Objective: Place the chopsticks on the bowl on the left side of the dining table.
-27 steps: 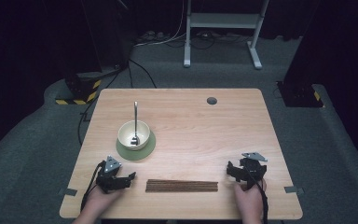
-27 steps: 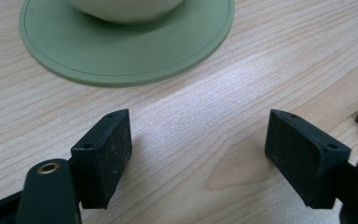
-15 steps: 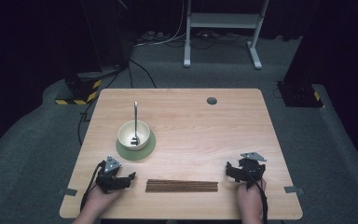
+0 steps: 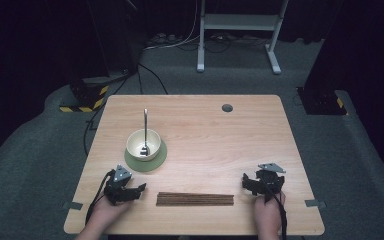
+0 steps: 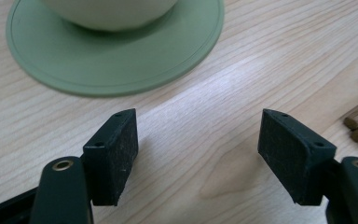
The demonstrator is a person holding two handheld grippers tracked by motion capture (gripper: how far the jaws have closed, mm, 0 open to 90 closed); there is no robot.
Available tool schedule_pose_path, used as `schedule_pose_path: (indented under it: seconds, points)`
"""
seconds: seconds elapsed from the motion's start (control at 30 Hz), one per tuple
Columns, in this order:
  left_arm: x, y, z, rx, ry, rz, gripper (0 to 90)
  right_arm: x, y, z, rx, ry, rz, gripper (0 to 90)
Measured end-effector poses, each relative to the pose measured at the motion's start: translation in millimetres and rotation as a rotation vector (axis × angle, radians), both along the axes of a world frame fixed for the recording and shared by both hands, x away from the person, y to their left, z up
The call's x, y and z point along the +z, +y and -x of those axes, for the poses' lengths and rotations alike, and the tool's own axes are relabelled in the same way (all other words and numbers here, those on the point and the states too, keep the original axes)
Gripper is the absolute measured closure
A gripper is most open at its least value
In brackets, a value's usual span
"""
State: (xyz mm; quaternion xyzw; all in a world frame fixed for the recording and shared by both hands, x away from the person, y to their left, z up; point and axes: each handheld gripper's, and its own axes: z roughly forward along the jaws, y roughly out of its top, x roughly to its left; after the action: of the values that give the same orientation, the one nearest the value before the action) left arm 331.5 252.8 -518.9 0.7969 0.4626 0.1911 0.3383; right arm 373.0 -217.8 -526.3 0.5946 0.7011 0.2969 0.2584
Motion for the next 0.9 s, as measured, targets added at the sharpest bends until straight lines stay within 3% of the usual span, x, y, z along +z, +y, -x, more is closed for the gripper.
schedule_pose_path:
  seconds: [0.4,0.7,0.9]
  points:
    - [8.7,-7.7,2.2,-0.042,-0.034,0.024,31.6,1.3,-0.1,0.8,0.003,0.016,0.001,9.4]
    - [10.2,-16.5,1.9,-0.091,-0.022,0.059,35.9,-0.1,0.4,0.2,-0.003,-0.002,0.001,9.4]
    - [10.0,-26.2,1.3,-0.131,-0.018,0.071,38.0,1.8,-0.5,1.0,0.008,0.023,0.001,9.4]
